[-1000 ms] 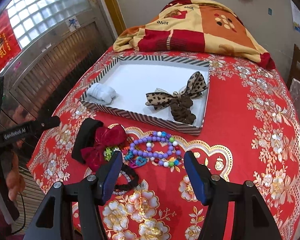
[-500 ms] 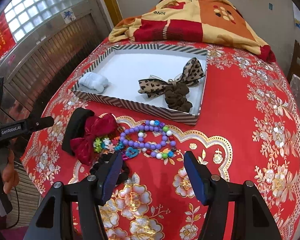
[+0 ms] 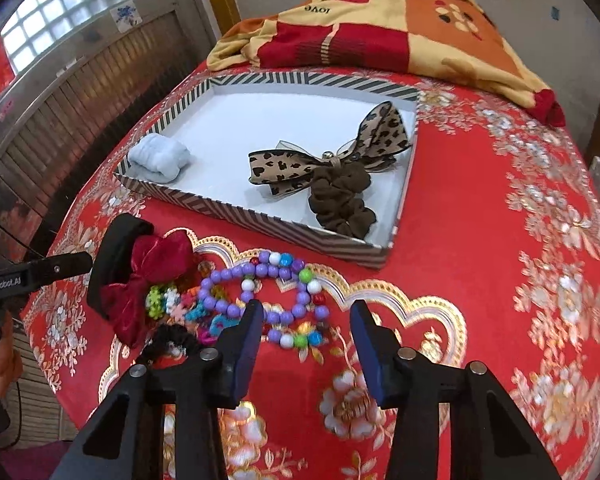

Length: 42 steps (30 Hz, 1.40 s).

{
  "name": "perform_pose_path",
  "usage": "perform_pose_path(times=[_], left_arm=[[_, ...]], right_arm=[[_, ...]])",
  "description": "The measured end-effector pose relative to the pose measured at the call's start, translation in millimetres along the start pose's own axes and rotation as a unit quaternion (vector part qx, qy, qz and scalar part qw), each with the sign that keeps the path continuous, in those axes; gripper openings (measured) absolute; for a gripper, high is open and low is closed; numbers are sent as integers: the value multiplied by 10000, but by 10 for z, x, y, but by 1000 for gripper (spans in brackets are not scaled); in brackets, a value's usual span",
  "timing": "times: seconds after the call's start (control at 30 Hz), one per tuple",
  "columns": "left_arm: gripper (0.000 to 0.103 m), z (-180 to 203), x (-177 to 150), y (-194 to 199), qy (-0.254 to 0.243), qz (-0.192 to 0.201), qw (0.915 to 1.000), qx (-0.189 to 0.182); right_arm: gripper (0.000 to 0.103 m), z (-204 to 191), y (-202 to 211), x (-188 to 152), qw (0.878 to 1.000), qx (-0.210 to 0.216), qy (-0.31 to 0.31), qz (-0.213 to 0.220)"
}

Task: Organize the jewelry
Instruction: 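Move the right gripper to the beaded bracelet while the left approaches the black scrunchie, then grasp the black velvet scrunchie with the left gripper while the right grasps the beaded bracelet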

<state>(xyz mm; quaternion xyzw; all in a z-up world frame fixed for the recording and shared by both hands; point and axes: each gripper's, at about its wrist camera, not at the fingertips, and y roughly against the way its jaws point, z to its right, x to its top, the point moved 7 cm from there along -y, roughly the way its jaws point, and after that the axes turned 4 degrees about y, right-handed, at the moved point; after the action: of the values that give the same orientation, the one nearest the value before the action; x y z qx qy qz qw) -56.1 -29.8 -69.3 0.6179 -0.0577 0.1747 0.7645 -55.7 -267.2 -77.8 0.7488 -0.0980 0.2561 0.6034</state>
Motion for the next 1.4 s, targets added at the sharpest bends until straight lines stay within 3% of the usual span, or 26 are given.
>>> perform_pose_path(times=[0.33,0.5,0.77,0.87,1.0,1.17,1.4], left_arm=[[65,5,92,-216,-105,-214,9997,12],[65,61,117,-327,-212,-339,9992,29],[64,178,148,-476,-325,-440,9985,-2],[50,203,160,-503,-357,-388,9986,14],[44,207,169,-515,-342,-371,9987,23],[27,233,167,-489,-382,-273,9989,66],[19,217,115,-313,-423,-29,9991,42]], right_arm=[[31,-16,-342,171,9991,222,273,-229],[11,-4,-477,167,9979,458,242,-385],[9,136,-227,147,9942,972,-433,-155],[9,100,6,178,9919,1158,-523,69],[9,40,259,199,9888,1346,-563,306],[9,-43,496,236,9862,1491,-510,507],[9,-113,813,308,9776,1828,-582,867]])
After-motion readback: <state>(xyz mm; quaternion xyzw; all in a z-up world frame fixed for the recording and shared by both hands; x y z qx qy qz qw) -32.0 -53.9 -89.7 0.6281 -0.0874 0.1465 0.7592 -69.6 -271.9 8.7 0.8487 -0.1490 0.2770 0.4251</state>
